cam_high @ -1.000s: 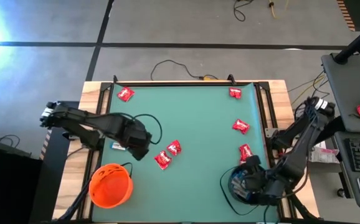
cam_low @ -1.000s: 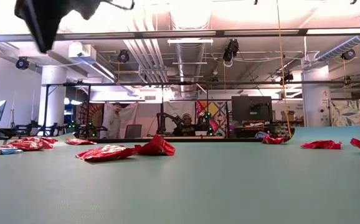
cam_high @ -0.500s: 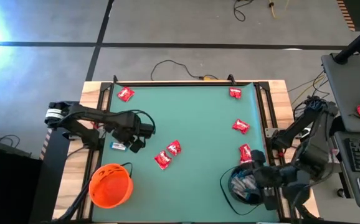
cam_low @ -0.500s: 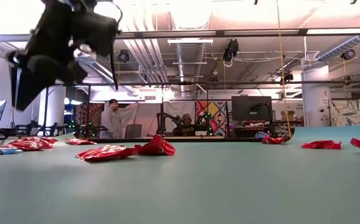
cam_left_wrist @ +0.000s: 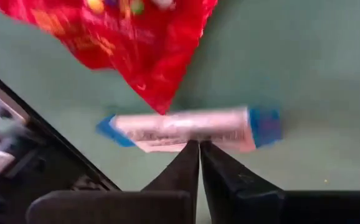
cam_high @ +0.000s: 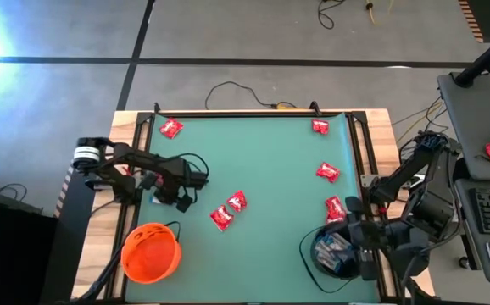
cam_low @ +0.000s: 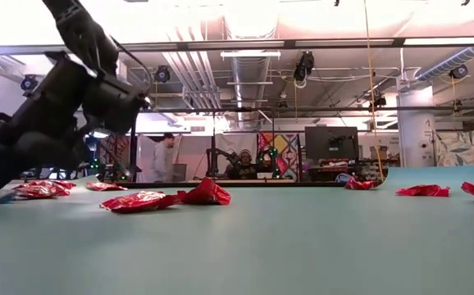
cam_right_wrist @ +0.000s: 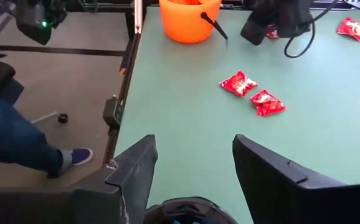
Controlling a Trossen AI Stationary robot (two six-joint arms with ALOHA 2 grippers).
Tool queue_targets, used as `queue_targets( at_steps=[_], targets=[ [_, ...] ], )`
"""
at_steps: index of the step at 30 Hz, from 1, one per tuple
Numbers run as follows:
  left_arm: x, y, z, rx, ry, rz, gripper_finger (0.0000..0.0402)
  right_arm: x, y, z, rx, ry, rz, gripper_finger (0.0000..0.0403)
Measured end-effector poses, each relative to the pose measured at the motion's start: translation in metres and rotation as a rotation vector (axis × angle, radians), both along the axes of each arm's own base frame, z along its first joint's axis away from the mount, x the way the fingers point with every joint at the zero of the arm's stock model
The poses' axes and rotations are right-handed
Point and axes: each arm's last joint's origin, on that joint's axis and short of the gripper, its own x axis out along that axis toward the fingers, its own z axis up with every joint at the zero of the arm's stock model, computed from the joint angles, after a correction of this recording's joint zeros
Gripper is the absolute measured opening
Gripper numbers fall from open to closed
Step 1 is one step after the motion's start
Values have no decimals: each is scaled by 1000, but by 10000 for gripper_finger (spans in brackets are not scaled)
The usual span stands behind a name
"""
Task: Sort candy by brand, put in halloween buckets
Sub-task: Put the white chocolate into the black bucket
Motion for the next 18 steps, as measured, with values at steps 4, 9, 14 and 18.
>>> queue_targets(
  at_steps=[4, 9, 14, 18],
  targets=[
    [6, 0, -9, 4, 15, 30, 6, -1, -1, -1, -19, 11, -1, 203],
    [41, 0, -2, 53, -122, -6, 1, -2, -6, -5, -98, 0, -44, 203],
    [104, -1, 22, 189, -485, -125, 0, -3, -12, -7, -163, 9, -72, 203],
    [148, -2, 60, 183, -769, -223, 0, -2, -17, -9, -193, 30, -85, 203]
  ],
)
